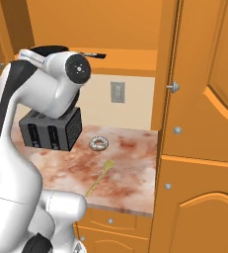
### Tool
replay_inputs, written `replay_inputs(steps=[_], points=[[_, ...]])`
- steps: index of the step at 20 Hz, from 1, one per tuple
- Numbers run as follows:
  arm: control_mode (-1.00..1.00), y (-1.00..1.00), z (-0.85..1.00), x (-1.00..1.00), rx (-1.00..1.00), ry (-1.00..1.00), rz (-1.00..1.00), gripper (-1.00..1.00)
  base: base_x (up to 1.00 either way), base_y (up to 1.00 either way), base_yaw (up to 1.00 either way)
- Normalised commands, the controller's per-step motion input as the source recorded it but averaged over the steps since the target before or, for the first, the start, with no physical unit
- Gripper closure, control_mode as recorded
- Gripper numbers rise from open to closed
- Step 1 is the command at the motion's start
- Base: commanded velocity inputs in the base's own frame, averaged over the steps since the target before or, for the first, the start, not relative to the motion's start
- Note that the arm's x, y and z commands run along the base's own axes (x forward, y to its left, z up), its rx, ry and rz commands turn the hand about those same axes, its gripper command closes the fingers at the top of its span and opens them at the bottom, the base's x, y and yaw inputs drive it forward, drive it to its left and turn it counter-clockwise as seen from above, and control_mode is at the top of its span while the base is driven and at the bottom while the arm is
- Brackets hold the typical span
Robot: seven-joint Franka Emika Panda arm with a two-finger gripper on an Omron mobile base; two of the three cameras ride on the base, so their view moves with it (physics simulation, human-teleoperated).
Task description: Pick the pan from the cabinet and place it on the stove. Then turn on the stove burner for the pan.
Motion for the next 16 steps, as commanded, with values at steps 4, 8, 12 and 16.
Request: replay_inputs(steps=[4,8,12,16], points=[[-1.00,0.51,0.00,0.47,0.00,0.20,0.06,-1.00,0.00,0.00,0.00],[-1.00,0.47,-0.01,0.40,0.01,0.18,0.08,-1.00,0.00,0.00,0.00],[-1.00,0.50,-0.01,-0.02,0.01,0.09,0.14,-1.00,0.00,0.00,0.00],[-1.00,0.70,0.00,-0.40,0.00,0.01,0.19,-1.00,0.00,0.00,0.00]])
